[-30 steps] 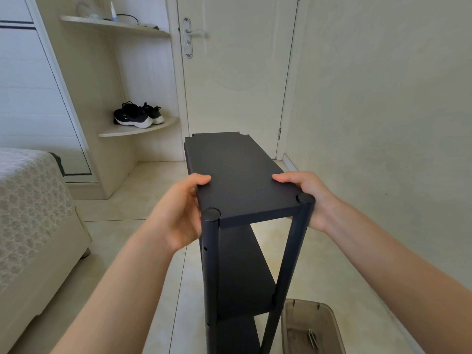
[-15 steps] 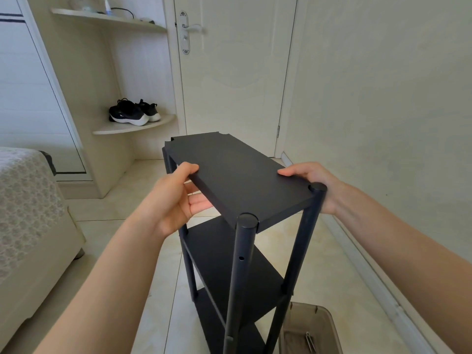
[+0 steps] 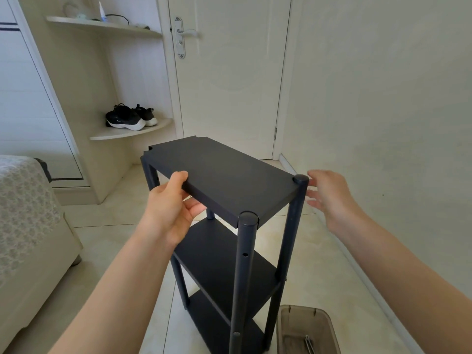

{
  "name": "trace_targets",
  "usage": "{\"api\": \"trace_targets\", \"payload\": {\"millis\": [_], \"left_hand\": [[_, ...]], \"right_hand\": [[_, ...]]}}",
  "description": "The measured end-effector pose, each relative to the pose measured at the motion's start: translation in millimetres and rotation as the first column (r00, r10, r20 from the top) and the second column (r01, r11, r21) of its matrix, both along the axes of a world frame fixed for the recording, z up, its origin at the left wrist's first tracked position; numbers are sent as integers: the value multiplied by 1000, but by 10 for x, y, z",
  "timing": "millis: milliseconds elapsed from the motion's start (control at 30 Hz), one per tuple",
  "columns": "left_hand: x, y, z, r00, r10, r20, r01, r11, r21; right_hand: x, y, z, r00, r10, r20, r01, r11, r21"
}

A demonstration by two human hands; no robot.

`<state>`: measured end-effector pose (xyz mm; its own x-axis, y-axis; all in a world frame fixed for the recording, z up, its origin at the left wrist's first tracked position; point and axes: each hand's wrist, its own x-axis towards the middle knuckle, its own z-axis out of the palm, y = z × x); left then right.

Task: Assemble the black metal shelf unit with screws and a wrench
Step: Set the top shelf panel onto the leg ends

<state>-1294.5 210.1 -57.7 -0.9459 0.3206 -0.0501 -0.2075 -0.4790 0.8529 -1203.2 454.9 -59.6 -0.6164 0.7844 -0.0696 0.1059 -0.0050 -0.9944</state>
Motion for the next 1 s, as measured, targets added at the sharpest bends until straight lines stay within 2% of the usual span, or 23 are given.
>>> {"api": "trace_targets", "payload": {"millis": [67,100,233,333,433,567,700,867,1000], "left_hand": [[15,26,-3,1000,21,-1,-21,1000,5],[24,37,-7,999,32,-2,-32,999,4],[66,68,-22,997,70,-9,-70,998,4],[115,74,-26,993,120,4,-120,993,-2],[194,73,-13,986,161,30,-162,987,22],[291,55,-5,977,204,69,-206,978,21],[356,32,-18,978,197,66,-199,980,16],[452,39,-62,993,100,64,-107,988,115],[487,58,-85,995,102,14,-103,983,154]], "right_hand": [[155,-124,-43,998,-22,62,18,998,65],[232,-195,-38,997,10,74,-13,999,46],[436,-484,88,943,305,135,-301,952,-49],[386,-557,119,913,394,107,-394,919,-26],[263,-521,150,902,430,22,-427,900,-87],[87,-455,154,880,452,-144,-473,860,-190],[-27,-424,154,871,431,-236,-485,832,-268],[-80,-412,171,895,365,-255,-436,835,-336],[-80,-454,209,905,351,-242,-422,813,-402]]}}
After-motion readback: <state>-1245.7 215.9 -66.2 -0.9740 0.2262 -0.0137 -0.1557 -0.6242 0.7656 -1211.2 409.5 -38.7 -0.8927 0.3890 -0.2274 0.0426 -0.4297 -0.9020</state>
